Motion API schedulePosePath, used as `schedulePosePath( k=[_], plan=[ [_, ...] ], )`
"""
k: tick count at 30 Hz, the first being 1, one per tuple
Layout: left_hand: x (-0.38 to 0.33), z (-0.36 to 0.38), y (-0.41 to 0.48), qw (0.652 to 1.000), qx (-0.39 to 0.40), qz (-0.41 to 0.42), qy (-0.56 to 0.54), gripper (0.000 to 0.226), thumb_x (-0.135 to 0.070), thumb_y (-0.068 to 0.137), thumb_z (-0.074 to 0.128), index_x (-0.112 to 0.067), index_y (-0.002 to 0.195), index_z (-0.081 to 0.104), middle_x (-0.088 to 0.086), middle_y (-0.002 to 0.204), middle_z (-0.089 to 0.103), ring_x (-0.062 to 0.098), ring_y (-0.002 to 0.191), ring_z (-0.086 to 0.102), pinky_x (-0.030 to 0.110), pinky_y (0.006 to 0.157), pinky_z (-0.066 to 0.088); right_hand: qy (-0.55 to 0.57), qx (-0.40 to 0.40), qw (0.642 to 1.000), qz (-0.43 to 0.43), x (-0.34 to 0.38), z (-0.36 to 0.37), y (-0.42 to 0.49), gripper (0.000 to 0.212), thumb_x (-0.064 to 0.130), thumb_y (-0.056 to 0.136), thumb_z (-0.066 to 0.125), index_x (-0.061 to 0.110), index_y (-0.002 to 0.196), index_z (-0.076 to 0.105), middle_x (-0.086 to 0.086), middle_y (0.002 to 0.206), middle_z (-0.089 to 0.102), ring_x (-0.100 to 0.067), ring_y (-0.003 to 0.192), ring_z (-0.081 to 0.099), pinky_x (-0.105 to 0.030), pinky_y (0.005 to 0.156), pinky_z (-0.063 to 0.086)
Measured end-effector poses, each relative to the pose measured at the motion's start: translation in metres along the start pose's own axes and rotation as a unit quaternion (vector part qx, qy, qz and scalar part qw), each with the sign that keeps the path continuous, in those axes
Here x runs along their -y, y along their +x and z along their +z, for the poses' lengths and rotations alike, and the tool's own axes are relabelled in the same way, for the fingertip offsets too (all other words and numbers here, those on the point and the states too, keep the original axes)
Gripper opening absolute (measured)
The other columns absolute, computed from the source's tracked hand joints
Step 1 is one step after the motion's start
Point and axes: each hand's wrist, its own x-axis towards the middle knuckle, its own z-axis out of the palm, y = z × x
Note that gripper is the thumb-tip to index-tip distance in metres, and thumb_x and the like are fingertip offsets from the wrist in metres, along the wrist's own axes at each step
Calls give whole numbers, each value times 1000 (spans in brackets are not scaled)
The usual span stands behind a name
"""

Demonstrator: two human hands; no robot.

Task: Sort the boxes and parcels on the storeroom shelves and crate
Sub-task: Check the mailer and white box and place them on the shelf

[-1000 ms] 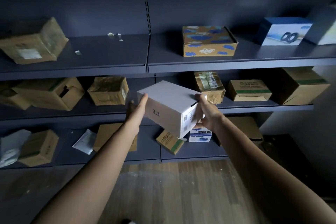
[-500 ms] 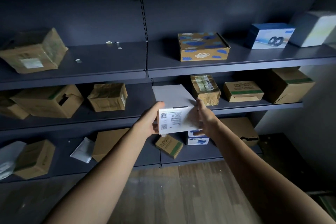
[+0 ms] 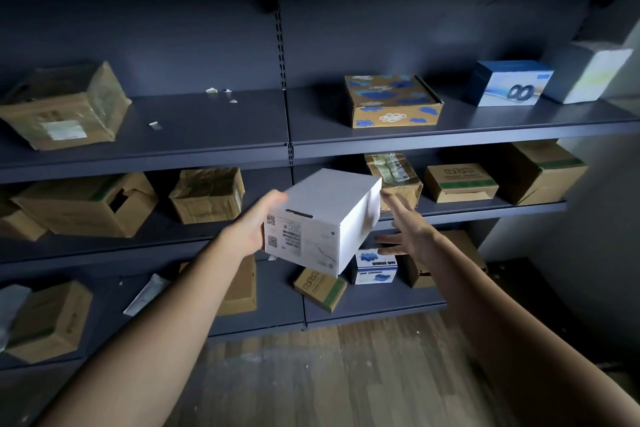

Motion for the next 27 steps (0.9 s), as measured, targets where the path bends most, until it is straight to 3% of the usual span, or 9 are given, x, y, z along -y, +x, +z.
schedulePosePath(
  k=[5,8,11,13,16,19,23,25,27],
  plan=[
    [-10,-8,-1,1000,0,16,13,40,-55,91,44,-20,77,56,8,79,63,22,74,56,35,70,35,4,21,1000,-3,9,7,0,65,63,89,50,29,142,32,-10,152,26,-36,96,63,-46,72,59],
    [-13,-13,3,1000,-16,18,-13,51,-68,85,45,-20,96,59,13,92,65,26,85,59,37,75,39,47,-7,999,19,16,13,1,64,56,86,62,23,135,38,-11,142,34,-39,88,66,-51,78,59],
    [-15,-12,10,996,-70,14,-43,58,-75,82,45,-20,95,57,14,101,67,29,97,62,39,83,44,79,-48,996,9,22,21,3,59,44,84,69,16,125,39,-6,134,34,-35,99,56,-50,72,60],
    [-14,-9,12,992,-111,15,-50,65,-76,78,47,-21,110,58,11,114,67,28,106,61,43,93,48,97,-77,992,-2,24,25,4,57,39,84,71,15,121,34,-4,128,33,-33,111,50,-51,71,60],
    [-10,1,15,988,-141,-11,-58,84,-82,71,51,-23,131,47,5,129,55,29,117,53,55,98,46,143,-110,984,-7,26,30,6,47,31,84,71,14,113,37,-3,106,40,-24,102,53,-50,72,60],
    [-7,17,12,989,-108,-35,-99,56,-72,81,52,-28,115,49,3,117,53,29,116,54,55,95,47,189,-138,972,-2,26,36,10,44,27,83,72,17,105,35,-1,96,41,-21,92,52,-50,77,59],
    [-6,31,13,976,-104,-43,-184,37,-64,85,54,-27,90,55,3,96,58,29,101,56,57,98,45,225,-187,956,2,21,46,13,68,31,76,76,19,125,30,-6,120,39,-28,111,47,-48,68,61],
    [-2,36,19,972,-111,-37,-202,44,-65,83,56,-23,95,58,7,99,61,29,96,58,55,98,45,224,-208,952,-1,20,48,16,73,34,75,76,21,130,30,-8,129,35,-30,114,46,-45,64,61],
    [1,45,18,974,-117,-42,-188,67,-72,73,60,-20,114,58,10,114,59,31,104,55,54,90,46,223,-214,951,-2,18,51,17,67,35,74,76,24,122,30,-9,131,35,-31,113,47,-43,62,61]
  ],
)
